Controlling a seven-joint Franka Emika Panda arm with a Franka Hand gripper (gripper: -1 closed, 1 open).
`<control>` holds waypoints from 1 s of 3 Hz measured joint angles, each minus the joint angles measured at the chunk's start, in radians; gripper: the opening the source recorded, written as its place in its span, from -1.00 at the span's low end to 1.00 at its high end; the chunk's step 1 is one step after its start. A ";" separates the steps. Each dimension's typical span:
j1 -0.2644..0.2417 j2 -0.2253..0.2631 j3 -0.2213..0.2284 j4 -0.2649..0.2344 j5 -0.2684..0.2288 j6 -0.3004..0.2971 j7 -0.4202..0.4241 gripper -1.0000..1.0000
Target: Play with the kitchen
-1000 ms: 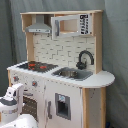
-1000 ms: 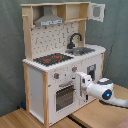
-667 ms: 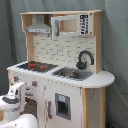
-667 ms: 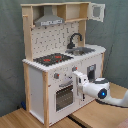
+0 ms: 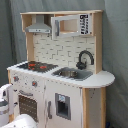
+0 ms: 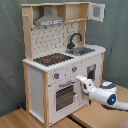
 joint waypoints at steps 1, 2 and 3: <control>0.084 0.000 -0.061 -0.047 0.000 -0.037 -0.075 1.00; 0.122 0.001 -0.132 -0.074 0.000 -0.052 -0.162 1.00; 0.126 0.003 -0.190 -0.077 -0.001 -0.068 -0.258 1.00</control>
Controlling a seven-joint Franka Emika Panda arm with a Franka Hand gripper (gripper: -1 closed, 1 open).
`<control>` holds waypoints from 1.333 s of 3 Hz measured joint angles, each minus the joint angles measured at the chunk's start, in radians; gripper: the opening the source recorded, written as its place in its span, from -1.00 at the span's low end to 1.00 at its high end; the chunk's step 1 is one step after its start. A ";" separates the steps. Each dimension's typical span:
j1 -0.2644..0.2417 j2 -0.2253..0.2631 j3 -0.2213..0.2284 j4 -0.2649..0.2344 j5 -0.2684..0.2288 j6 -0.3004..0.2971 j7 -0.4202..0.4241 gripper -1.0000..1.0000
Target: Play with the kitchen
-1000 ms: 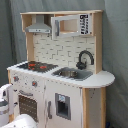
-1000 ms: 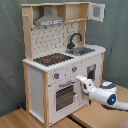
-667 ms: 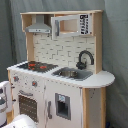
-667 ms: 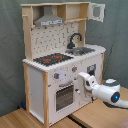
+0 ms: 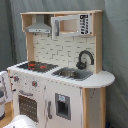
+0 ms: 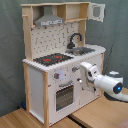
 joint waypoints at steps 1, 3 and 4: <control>-0.001 0.000 -0.042 0.000 0.000 -0.019 -0.111 1.00; 0.001 0.000 -0.123 0.000 -0.003 -0.070 -0.337 1.00; 0.007 0.000 -0.179 0.003 -0.018 -0.104 -0.476 1.00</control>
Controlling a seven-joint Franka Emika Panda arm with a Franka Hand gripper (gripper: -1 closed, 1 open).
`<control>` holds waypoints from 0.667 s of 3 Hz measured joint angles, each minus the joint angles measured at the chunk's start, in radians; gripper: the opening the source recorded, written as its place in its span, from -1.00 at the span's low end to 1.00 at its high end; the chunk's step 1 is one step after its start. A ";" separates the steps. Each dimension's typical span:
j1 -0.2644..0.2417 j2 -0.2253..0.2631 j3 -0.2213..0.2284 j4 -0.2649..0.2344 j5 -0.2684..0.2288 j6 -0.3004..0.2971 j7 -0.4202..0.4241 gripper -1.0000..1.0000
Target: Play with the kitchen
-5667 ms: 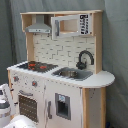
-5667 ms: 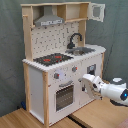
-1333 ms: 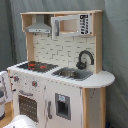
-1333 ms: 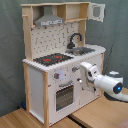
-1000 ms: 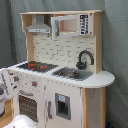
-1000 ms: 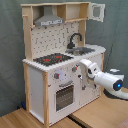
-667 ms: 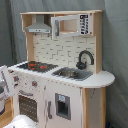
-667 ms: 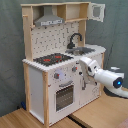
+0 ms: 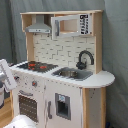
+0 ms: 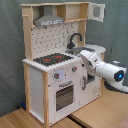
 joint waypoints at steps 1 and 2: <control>0.009 0.000 -0.036 0.006 -0.019 -0.037 -0.098 1.00; 0.021 0.001 -0.060 0.019 -0.039 -0.083 -0.193 1.00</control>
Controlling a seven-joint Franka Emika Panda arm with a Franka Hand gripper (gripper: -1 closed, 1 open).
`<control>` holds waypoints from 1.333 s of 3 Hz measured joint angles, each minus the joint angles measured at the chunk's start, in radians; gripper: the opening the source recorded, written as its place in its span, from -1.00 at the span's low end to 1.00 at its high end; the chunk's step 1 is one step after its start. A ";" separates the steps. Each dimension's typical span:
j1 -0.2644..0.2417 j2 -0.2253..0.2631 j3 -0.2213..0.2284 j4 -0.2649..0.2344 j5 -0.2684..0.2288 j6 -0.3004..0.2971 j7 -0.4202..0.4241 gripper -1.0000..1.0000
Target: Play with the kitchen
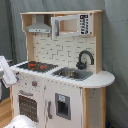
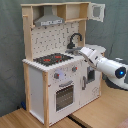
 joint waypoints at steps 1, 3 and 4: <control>0.016 0.002 -0.024 0.020 -0.016 -0.058 -0.107 1.00; 0.051 0.015 -0.062 0.050 -0.034 -0.156 -0.294 1.00; 0.064 0.028 -0.060 0.060 -0.040 -0.182 -0.393 1.00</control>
